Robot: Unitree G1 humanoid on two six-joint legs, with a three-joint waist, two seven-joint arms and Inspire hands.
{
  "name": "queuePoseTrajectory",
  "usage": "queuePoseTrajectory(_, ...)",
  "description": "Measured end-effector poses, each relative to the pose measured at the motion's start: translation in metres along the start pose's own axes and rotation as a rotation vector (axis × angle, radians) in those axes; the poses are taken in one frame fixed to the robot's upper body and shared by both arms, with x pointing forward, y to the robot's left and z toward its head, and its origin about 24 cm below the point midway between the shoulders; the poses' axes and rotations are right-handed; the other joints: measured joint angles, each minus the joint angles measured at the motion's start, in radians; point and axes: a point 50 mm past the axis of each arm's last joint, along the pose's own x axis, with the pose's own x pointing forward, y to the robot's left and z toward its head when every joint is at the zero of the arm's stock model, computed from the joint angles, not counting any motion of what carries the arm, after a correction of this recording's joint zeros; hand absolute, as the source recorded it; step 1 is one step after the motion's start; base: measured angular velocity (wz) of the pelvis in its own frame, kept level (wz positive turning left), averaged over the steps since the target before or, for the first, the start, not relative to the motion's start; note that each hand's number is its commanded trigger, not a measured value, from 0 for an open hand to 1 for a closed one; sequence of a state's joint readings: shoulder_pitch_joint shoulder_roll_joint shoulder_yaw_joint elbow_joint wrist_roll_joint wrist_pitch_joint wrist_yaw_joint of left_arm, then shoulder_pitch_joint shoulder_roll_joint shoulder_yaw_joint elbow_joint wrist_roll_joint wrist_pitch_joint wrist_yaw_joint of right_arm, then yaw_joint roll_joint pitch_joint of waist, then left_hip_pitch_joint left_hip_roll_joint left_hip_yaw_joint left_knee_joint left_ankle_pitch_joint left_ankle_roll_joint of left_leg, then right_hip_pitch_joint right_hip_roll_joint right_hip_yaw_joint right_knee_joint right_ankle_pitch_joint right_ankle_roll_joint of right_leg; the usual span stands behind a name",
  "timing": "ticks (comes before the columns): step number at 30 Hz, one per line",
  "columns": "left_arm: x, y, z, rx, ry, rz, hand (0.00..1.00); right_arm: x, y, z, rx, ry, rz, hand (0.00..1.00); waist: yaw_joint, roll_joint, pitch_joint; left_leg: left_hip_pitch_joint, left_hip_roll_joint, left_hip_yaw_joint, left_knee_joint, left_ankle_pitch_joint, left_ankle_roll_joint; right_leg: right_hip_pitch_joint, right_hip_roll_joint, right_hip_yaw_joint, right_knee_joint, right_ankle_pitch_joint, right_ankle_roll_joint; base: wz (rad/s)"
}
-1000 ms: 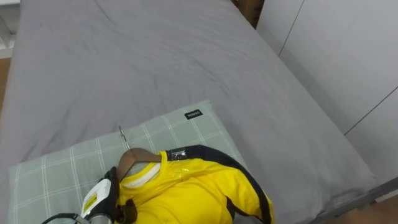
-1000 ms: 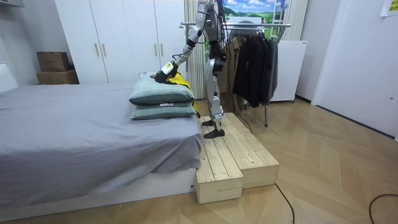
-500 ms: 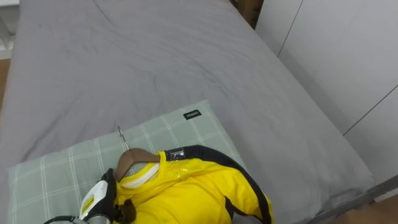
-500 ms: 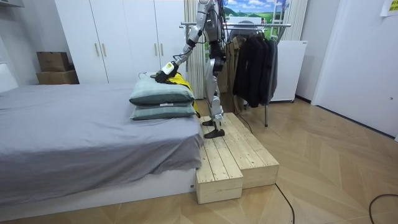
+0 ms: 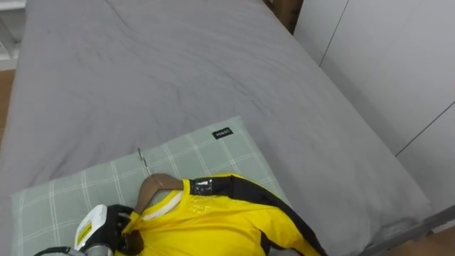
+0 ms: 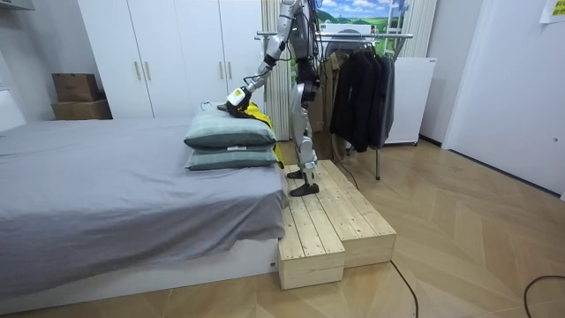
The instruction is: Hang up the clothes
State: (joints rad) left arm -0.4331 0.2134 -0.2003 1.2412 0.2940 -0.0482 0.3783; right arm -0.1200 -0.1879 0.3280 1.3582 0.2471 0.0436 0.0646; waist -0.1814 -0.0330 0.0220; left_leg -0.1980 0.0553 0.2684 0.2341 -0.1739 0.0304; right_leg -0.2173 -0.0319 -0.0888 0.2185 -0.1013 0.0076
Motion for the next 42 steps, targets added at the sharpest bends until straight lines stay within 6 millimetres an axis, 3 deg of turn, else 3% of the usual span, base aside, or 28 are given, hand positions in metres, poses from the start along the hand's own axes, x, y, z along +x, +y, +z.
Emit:
queuePoseTrajectory(5, -0.003, -0.008, -0.003, -0.009, 0.016, -0.042, 1.00, 0.000, 0.000, 0.001, 0.000, -0.004, -0.001, 0.00, 0.000, 0.002, 0.0014, -0.002, 0.000, -0.003, -0.004, 0.000, 0.000, -0.003, 0.000, -0.002, 0.000, 0.000, 0.000, 0.00)
queuePoseTrajectory(31, -0.003, -0.009, 0.001, -0.025, 0.003, -0.047, 1.00, 0.000, -0.002, 0.004, -0.007, -0.031, -0.021, 0.00, -0.001, 0.010, 0.0051, 0.002, -0.001, 0.001, -0.011, 0.000, 0.000, -0.004, 0.001, 0.005, 0.000, 0.000, 0.000, 0.00)
queuePoseTrajectory(37, -0.002, -0.007, 0.019, -0.054, -0.069, -0.032, 1.00, -0.001, -0.007, 0.002, 0.021, -0.030, -0.037, 0.00, -0.002, 0.032, 0.0097, 0.022, -0.002, -0.009, -0.011, 0.000, 0.000, 0.022, 0.002, 0.004, -0.002, 0.000, 0.000, 0.05)
queuePoseTrajectory(42, -0.001, -0.003, 0.035, -0.073, -0.135, -0.014, 1.00, -0.002, -0.011, -0.004, 0.026, -0.026, -0.049, 0.00, 0.000, 0.052, 0.0054, 0.074, -0.002, -0.008, -0.027, 0.000, -0.001, 0.072, 0.004, 0.004, -0.007, 0.000, 0.000, 0.00)
